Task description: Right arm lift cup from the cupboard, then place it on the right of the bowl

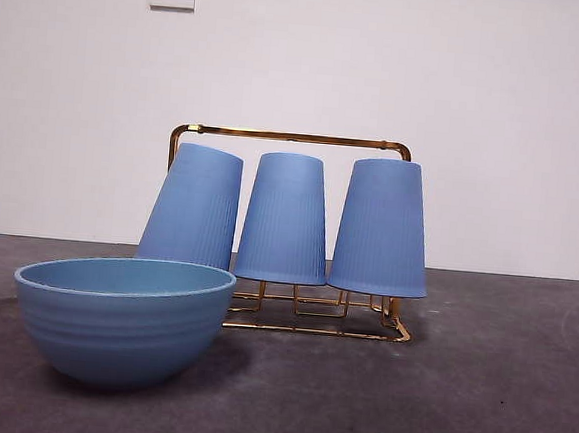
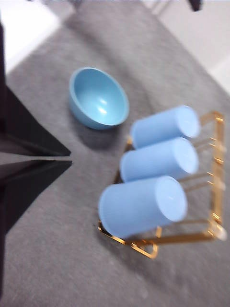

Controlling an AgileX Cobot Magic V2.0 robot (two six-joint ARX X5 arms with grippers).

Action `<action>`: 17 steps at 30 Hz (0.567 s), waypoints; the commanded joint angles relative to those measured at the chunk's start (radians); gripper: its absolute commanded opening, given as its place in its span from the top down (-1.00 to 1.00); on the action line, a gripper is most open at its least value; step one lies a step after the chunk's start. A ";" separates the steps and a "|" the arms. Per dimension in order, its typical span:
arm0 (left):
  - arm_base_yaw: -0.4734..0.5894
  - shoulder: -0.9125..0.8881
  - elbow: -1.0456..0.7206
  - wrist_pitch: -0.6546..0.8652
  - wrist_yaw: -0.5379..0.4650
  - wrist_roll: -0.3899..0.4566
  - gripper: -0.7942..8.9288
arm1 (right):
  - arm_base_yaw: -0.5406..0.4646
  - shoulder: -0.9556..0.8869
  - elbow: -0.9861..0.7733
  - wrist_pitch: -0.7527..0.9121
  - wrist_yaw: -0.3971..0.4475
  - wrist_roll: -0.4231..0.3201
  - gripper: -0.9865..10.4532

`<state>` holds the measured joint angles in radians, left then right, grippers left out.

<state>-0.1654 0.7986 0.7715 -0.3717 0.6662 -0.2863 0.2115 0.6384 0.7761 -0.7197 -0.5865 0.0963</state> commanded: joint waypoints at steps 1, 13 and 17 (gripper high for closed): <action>-0.024 0.029 0.039 -0.011 0.080 0.068 0.81 | 0.013 0.036 0.037 -0.021 -0.026 -0.112 0.81; -0.052 0.031 0.039 -0.010 0.113 0.129 0.62 | 0.016 0.047 0.040 -0.014 -0.042 -0.108 0.74; -0.052 0.031 0.039 -0.010 0.113 0.129 0.11 | 0.016 0.047 0.040 -0.012 -0.041 -0.108 0.35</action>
<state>-0.2142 0.8246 0.7937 -0.3931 0.7692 -0.1741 0.2226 0.6807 0.7986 -0.7425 -0.6250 -0.0017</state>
